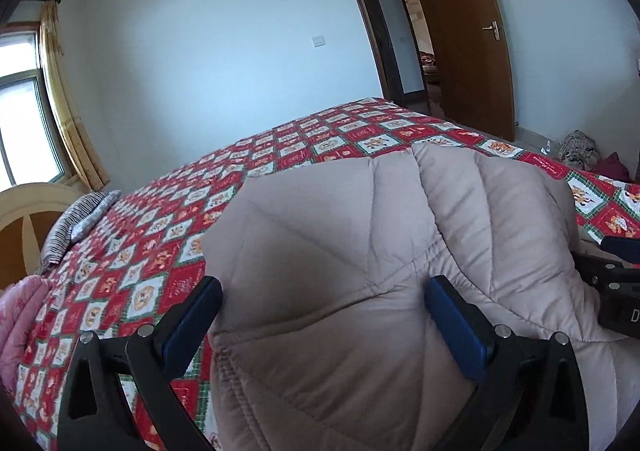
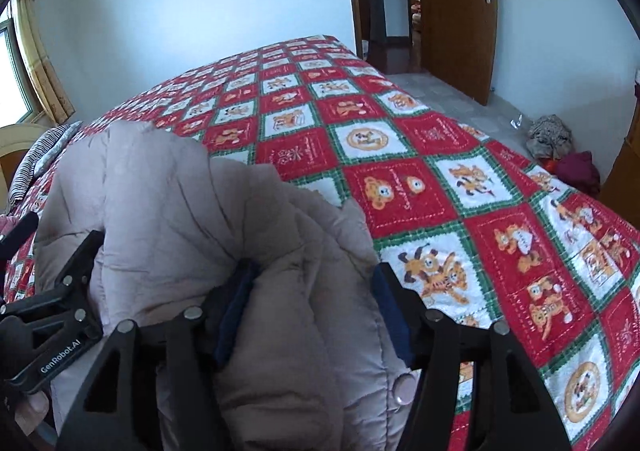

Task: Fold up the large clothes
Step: 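Grasp the folded jacket bundle with both tools side by side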

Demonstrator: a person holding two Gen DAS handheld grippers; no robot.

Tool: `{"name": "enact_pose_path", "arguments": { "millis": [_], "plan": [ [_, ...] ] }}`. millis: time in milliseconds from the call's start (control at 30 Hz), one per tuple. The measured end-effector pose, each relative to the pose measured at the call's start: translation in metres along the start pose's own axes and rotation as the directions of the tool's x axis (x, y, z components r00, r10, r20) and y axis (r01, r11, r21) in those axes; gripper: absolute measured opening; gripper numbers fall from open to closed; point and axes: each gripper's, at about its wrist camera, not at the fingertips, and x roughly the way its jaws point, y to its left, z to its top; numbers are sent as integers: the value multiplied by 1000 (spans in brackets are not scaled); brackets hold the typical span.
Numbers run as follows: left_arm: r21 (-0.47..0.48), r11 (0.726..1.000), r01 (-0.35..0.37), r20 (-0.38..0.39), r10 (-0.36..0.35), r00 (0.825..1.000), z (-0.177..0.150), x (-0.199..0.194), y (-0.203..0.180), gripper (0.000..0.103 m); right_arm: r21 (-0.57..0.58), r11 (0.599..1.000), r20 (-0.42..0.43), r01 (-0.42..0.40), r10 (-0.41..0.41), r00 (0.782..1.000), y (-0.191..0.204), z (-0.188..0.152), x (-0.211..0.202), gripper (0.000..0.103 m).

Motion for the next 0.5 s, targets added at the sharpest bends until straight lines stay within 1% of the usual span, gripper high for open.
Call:
{"name": "enact_pose_path", "arguments": {
  "millis": [67,333,500],
  "plan": [
    [-30,999,26,-20,-27,999,-3,8,3,102,4,1000,-4,-5,5,1000,2,-2,4,64],
    [-98,991,90,-76,-98,992,-10,26,13,102,14,1000,-26,-11,11,1000,4,-7,18,70],
    [-103,990,95,-84,-104,991,-13,30,13,102,32,999,-34,-21,22,999,2,-10,25,72]
  ]
}}
